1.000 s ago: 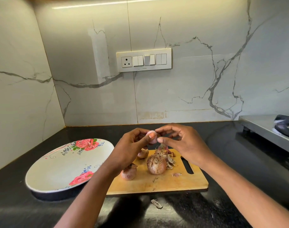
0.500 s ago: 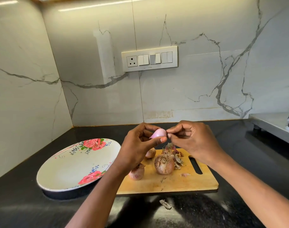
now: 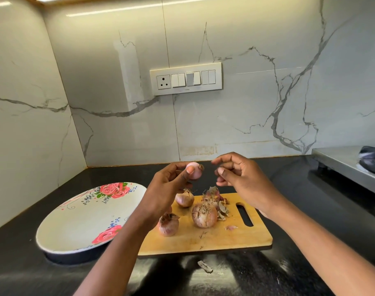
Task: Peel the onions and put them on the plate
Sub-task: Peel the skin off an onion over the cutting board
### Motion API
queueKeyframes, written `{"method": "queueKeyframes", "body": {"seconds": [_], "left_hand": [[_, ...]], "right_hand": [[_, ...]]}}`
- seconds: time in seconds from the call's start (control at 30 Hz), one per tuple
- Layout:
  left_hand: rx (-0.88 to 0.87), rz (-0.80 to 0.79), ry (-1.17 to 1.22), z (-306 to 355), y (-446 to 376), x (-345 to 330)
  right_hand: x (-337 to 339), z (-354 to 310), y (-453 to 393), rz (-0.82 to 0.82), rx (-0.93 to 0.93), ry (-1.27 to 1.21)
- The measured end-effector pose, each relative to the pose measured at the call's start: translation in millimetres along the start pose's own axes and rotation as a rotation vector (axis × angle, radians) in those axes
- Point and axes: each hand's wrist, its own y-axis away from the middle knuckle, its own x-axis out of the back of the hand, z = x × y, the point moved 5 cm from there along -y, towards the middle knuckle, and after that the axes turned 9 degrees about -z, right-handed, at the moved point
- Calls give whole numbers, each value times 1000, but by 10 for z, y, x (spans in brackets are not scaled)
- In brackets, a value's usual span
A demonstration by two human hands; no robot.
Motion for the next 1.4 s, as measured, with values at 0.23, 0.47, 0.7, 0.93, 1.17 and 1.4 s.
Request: {"method": "queueKeyframes", "body": {"seconds": [0.23, 0.47, 0.7, 0.93, 1.17, 1.4], "left_hand": [[23, -37, -18, -17, -3, -35], [0, -33, 8, -16, -13, -104], [-46, -10, -113, 23, -14, -92], [-44, -8, -136, 43, -4, -89], [-39, -42, -102, 37, 9, -95], [-20, -14, -70, 71, 22, -73]], "right_hand": [[-110, -44, 23, -96, 46, 18], [-69, -48, 26, 26, 108, -29], [-29, -47, 3, 8, 91, 52], [-11, -63, 12, 28, 82, 104], [-43, -108, 25, -3, 127, 104], [-59, -83, 47, 64, 106, 125]]}}
